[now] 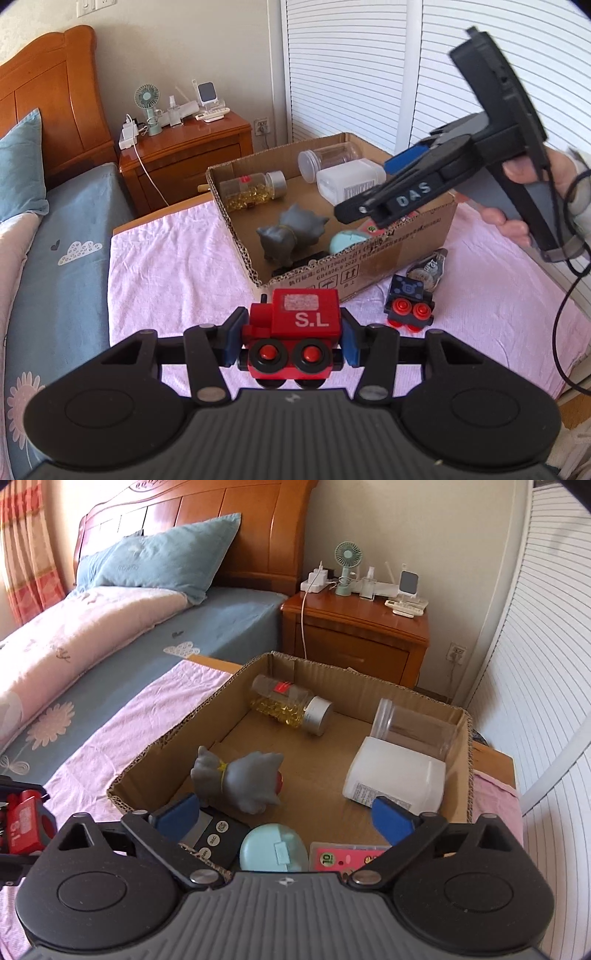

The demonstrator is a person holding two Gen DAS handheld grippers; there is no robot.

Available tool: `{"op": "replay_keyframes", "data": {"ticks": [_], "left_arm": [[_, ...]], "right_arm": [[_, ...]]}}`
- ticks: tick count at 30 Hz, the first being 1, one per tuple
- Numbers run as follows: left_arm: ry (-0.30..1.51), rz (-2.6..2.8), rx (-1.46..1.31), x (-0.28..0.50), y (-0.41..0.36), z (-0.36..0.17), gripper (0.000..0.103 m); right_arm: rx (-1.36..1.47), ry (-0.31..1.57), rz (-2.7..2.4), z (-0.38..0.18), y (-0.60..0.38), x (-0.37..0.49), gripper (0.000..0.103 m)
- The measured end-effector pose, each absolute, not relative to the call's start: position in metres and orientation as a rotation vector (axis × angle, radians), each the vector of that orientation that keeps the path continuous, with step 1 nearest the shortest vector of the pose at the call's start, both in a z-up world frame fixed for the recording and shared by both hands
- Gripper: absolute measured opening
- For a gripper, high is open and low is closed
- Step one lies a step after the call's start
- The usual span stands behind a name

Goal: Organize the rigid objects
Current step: 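Lift the teal case into the box and open the right gripper while the left gripper holds the train, then lower the red S.L train into the box and open the left gripper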

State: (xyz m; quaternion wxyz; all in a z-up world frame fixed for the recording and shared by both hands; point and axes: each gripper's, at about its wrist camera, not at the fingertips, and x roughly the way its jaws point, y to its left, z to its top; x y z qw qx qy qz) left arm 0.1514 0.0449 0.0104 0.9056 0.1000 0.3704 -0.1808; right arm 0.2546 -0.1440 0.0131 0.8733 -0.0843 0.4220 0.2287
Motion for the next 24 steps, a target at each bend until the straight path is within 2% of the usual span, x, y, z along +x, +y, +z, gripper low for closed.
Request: {"op": "replay_keyframes", "data": {"ticks": [15,24], "left_arm": [[0.736,-0.403,0.240,0.204,0.000,0.039,0.050],[0.801,-0.422,0.259,0.265,-0.055,0.020,0.050]], "right_arm": [[-0.073,0.911,0.274,0.024,-0.198,0.189,0.103],[-0.035,0.912,0.173,0.007,-0.228,0.177,0.103]]}}
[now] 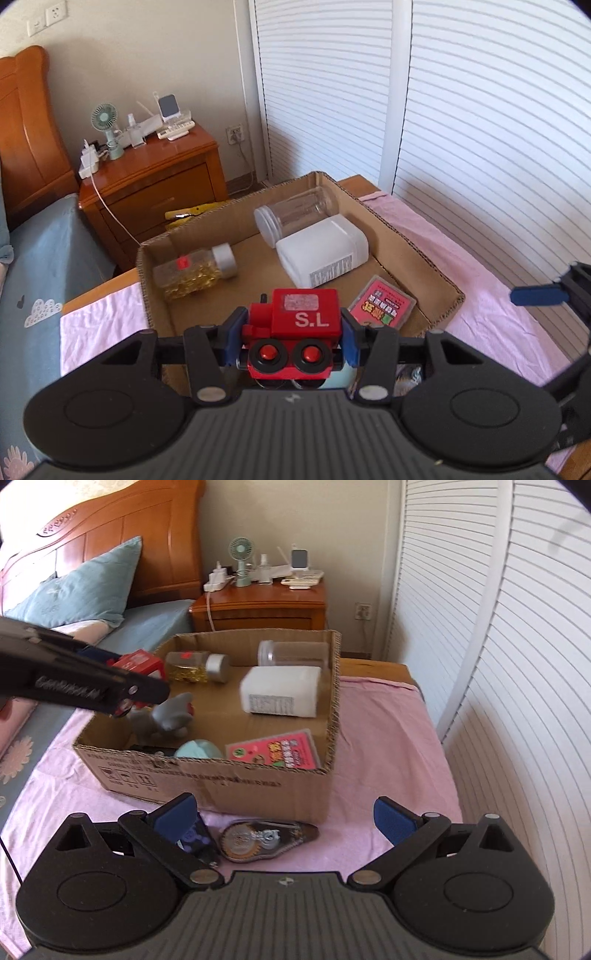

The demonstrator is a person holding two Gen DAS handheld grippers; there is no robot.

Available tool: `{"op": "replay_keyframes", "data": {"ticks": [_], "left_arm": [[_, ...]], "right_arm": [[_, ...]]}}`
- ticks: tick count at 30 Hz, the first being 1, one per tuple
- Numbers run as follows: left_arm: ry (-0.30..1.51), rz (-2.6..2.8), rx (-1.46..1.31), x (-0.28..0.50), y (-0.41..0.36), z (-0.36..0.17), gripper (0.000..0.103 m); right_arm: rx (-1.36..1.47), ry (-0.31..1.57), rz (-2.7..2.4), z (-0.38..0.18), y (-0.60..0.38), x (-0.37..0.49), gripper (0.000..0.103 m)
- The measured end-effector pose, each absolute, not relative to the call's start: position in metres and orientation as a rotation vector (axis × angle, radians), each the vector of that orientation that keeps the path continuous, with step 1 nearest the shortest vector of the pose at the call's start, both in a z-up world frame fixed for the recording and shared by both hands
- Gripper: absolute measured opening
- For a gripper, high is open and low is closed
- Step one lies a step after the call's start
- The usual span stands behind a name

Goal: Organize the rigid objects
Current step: 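Lower the red S.L train into the box and open the left gripper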

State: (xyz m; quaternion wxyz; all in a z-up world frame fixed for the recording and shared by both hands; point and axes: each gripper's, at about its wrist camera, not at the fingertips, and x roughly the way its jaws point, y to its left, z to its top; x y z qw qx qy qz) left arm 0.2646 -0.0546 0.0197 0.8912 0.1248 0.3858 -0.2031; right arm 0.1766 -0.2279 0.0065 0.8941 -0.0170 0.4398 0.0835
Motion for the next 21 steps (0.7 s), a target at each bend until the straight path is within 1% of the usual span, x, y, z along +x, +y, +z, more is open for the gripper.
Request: {"op": "replay_keyframes", "data": {"ticks": [8,14,15,17,18,19,21], "left_arm": [[0.854,-0.395,0.290,0.295,-0.080,-0.004,0.050],[0.852,-0.364,0.290,0.305,-0.084,-0.008,0.051],[0.841,-0.355,0.292,0.305,-0.085,-0.007,0.053],[0.830,-0.342,0.296,0.304,-0.086,-0.004,0.072],[0.824,-0.335,0.294,0.304,-0.086,-0.001,0.090],[0.812,-0.327,0.288,0.302,-0.085,0.001,0.097],[0.798,-0.330,0.276,0.299,-0.083,0.007,0.097]], "right_arm": [[0.012,0.929,0.173,-0.004,-0.246,0.176,0.103],[0.027,0.939,0.167,-0.008,-0.253,0.177,0.103],[0.027,0.939,0.166,-0.009,-0.255,0.178,0.103],[0.033,0.940,0.164,-0.009,-0.256,0.178,0.103],[0.035,0.940,0.164,-0.008,-0.257,0.178,0.103],[0.036,0.939,0.165,-0.008,-0.257,0.177,0.103],[0.036,0.935,0.162,-0.007,-0.258,0.175,0.103]]}}
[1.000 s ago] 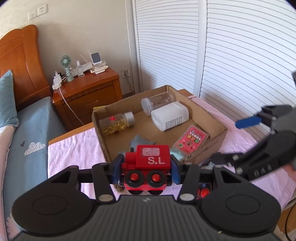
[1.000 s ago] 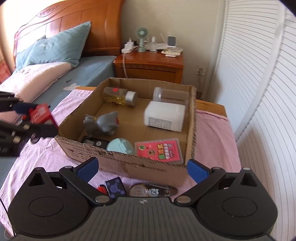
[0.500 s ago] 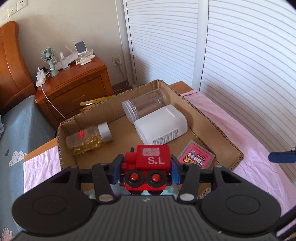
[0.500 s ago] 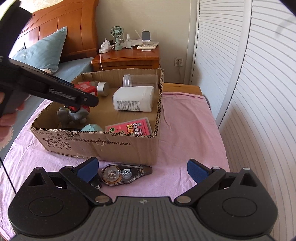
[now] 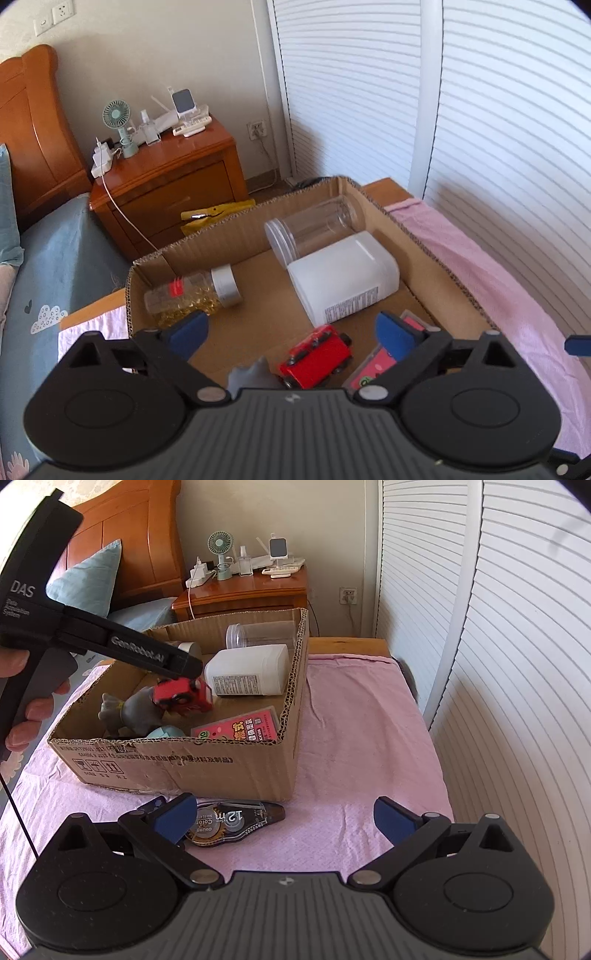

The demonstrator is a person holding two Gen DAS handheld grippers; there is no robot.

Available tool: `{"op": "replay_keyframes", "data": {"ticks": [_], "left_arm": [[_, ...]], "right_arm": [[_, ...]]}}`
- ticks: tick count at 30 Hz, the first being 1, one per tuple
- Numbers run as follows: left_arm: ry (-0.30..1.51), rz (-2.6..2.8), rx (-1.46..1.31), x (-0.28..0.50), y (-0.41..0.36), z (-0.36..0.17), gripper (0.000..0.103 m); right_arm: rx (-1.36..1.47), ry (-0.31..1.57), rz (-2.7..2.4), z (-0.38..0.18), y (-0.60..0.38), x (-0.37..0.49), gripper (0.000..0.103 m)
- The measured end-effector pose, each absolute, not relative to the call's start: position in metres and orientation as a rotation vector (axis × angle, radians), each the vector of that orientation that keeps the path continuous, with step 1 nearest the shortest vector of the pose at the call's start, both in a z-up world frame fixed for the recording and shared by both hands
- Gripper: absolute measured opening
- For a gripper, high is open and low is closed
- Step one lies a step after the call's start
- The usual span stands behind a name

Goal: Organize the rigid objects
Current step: 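Lower the red S.L train into the box and open the left gripper, then withdraw the left gripper from the box while the right gripper moves toward the tape dispenser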

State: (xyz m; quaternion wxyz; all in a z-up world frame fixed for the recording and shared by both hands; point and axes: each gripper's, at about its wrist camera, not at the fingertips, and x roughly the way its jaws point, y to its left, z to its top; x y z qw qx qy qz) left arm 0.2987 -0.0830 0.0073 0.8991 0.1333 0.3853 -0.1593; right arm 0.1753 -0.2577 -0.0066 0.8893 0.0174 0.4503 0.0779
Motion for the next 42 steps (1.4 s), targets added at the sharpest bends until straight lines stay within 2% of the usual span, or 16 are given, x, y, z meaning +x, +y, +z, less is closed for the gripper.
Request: {"op": "replay_keyframes", "data": {"ticks": [20,30,42], "left_arm": [[0.745,-0.304,0.281,0.197,-0.053,0.044,0.097],[0.743,-0.208,0.154,0.150,-0.046,0.016,0.098],[0.762,-0.118,0.080,0.153,-0.066,-0.034,0.102]], "right_arm": [[0.051,0.881,0.159,0.018,-0.263,0.140,0.103],[0.071,0.891,0.143,0.010,-0.276,0.124,0.103],[0.070,0.958,0.130,-0.023,-0.285,0.119,0.103]]}}
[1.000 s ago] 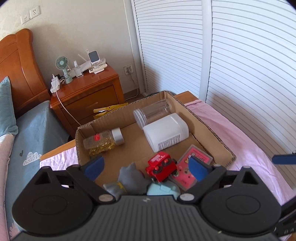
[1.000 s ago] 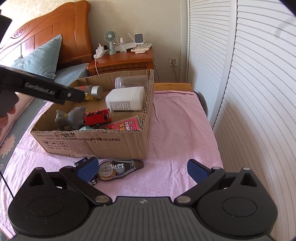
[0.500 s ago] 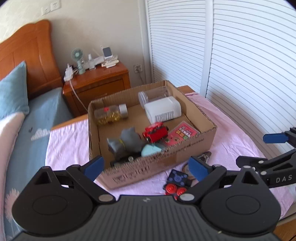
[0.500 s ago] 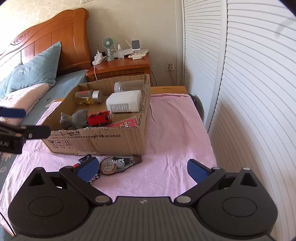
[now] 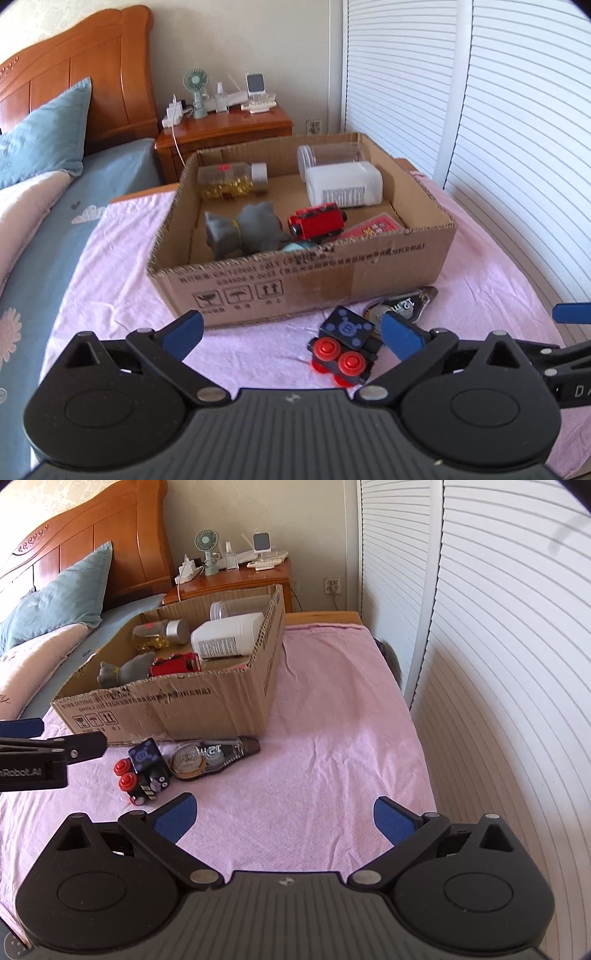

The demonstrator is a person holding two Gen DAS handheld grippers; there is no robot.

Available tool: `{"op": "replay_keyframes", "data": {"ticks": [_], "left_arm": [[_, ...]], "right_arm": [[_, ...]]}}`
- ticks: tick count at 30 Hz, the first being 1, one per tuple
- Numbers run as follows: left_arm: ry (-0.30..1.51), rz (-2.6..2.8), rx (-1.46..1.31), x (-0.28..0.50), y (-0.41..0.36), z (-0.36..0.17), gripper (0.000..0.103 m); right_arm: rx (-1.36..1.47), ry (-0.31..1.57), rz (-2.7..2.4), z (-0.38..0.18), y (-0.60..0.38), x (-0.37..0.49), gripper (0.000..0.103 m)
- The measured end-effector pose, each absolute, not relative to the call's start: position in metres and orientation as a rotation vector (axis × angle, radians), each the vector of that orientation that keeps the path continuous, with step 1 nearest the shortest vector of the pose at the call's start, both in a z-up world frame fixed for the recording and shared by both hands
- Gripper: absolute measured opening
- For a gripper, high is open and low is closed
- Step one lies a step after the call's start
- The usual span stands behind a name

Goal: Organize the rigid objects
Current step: 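Withdraw the left gripper from the box while the right gripper moves toward the tape dispenser, then grasp the black-and-blue toy train with red wheels using the left gripper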

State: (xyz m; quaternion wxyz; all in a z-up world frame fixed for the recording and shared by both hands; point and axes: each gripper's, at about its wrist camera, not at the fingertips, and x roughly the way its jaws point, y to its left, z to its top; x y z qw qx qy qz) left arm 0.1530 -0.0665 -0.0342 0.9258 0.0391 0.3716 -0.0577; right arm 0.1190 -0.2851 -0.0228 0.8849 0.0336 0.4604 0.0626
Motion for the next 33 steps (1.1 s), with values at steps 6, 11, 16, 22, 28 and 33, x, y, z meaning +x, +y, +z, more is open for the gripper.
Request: {"op": "replay_keyframes", "data": {"ticks": [6,11,16,22,28,33], "left_arm": [[0.807,-0.120,0.062,0.166,-0.078,-0.054,0.102],[0.812,-0.099,0.046,0.176,-0.086,-0.065,0.102],[0.835,-0.075,0.071,0.180,-0.086,-0.075,0.102],[0.840,-0.055,0.088,0.170,-0.068,-0.076,0.102],[0.860,-0.017,0.079,0.160,-0.040,-0.081,0.102],[0.896,-0.007,-0.009,0.160,-0.022,-0.090,0.103]], "right_arm": [[0.058,0.991,0.125,-0.035,-0.286,0.122,0.103],[0.040,1.017,0.128,-0.042,-0.283,0.125,0.103],[0.028,1.024,0.131,-0.044,-0.280,0.126,0.103],[0.012,1.023,0.135,-0.042,-0.274,0.127,0.103],[-0.018,1.024,0.151,-0.042,-0.265,0.127,0.103],[-0.042,1.026,0.159,-0.043,-0.256,0.128,0.103]]}}
